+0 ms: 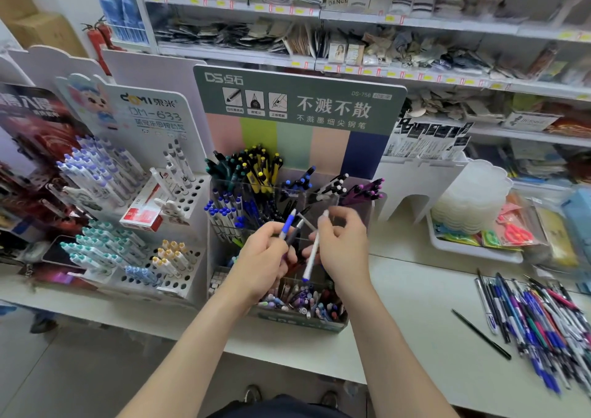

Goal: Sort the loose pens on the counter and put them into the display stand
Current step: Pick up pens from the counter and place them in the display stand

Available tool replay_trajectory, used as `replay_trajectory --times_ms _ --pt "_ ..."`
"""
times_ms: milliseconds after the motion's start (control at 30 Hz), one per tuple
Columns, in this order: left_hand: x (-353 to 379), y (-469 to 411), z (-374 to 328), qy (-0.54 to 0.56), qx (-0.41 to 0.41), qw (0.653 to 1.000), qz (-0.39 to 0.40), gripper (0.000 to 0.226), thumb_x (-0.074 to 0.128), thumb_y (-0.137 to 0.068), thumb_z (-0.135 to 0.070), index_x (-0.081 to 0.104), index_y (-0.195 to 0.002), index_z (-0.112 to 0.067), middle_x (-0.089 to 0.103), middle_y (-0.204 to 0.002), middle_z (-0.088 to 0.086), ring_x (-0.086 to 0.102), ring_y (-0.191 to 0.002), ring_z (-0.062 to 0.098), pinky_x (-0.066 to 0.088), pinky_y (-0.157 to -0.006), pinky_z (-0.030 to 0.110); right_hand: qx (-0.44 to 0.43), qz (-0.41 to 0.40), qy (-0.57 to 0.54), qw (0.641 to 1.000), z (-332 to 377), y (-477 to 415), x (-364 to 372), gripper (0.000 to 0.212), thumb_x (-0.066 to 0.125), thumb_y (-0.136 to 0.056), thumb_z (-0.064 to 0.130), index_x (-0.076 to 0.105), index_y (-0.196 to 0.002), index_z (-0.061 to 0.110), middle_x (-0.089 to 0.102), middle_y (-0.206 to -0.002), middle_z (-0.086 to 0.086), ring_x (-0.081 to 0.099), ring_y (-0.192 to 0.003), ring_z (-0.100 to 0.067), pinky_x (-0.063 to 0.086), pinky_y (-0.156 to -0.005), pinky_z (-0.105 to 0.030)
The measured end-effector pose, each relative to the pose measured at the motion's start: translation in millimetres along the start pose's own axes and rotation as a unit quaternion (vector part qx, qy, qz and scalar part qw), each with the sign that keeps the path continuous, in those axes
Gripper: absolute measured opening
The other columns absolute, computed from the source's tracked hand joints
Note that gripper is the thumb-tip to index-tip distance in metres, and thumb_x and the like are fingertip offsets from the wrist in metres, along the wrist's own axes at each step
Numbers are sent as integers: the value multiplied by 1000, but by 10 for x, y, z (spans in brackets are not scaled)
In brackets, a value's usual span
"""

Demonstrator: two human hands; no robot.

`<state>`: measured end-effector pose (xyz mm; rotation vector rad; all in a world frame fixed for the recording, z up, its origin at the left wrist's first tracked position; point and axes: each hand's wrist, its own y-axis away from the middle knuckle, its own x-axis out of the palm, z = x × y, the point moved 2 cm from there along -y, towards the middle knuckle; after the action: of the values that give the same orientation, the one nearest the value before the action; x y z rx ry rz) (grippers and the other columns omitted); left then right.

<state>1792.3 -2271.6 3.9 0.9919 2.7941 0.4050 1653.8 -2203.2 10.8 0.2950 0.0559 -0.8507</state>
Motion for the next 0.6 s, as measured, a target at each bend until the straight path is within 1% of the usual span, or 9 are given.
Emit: replay_trajectory --times_ms 100,167,267,333,400,467,500,533,600 --pt "4 -3 -1 -2 5 999 -34 26 39 -106 -3 61 -118 -14 66 -81 3 44 -53 13 33 -44 26 66 55 27 996 43 -3 32 42 61 -96 10 58 -137 10 76 -72 -5 76 -60 -25 63 -60 -38" --pt "-5 -9 12 6 0 999 -42 27 42 -105 -3 62 -118 -16 66 -86 7 49 -59 16 38 -48 31 85 74 33 993 68 -21 16 47 60 -94 1 56 -141 2 74 -75 -8 78 -63 -28 66 -64 -41" --pt "-34 -30 42 21 -2 999 -29 28 52 -104 -4 63 -120 -23 69 -94 18 56 -70 29 47 -59 41 96 91 53 990 116 -70 -27 48 62 -93 -2 55 -140 -7 70 -87 -13 79 -67 -31 67 -70 -45" --pt "-46 -28 45 39 -6 999 -18 30 57 -104 -6 61 -127 -24 72 -100 22 59 -73 29 51 -64 41 107 117 82 984 196 -85 -57 42 66 -90 0 58 -131 -6 66 -90 -9 79 -68 -31 67 -72 -45" --pt "-50 -16 28 60 -11 998 -6 34 55 -107 -7 58 -135 -26 74 -106 15 62 -74 24 52 -57 37 108 143 133 975 289 -84 -79 33 71 -83 4 64 -113 -8 66 -89 -7 80 -70 -33 66 -79 -51" --pt "-52 -4 8 70 -17 997 0 35 52 -110 -10 57 -135 -34 75 -109 9 60 -70 20 46 -48 31 100 157 172 967 333 -110 -91 51 74 -69 10 64 -114 -12 72 -95 -22 80 -77 -36 64 -84 -60" --pt "-52 2 -4 73 -19 997 3 36 51 -110 -11 56 -135 -37 76 -109 8 57 -67 18 41 -45 29 99 158 181 966 347 -126 -97 56 74 -66 12 65 -117 -11 74 -101 -25 80 -79 -36 64 -84 -60" --pt "-52 1 -13 76 -21 997 4 36 51 -111 -12 57 -136 -37 75 -109 7 54 -64 16 38 -43 28 98 159 183 965 352 -145 -101 54 75 -68 13 67 -117 -8 75 -104 -23 80 -78 -33 65 -85 -56" --pt "-52 -13 -28 82 -28 996 3 35 50 -110 -12 57 -137 -34 75 -109 8 49 -61 14 34 -43 26 84 151 171 970 357 -172 -119 35 74 -79 17 71 -111 2 78 -100 -16 81 -75 -23 65 -88 -48"
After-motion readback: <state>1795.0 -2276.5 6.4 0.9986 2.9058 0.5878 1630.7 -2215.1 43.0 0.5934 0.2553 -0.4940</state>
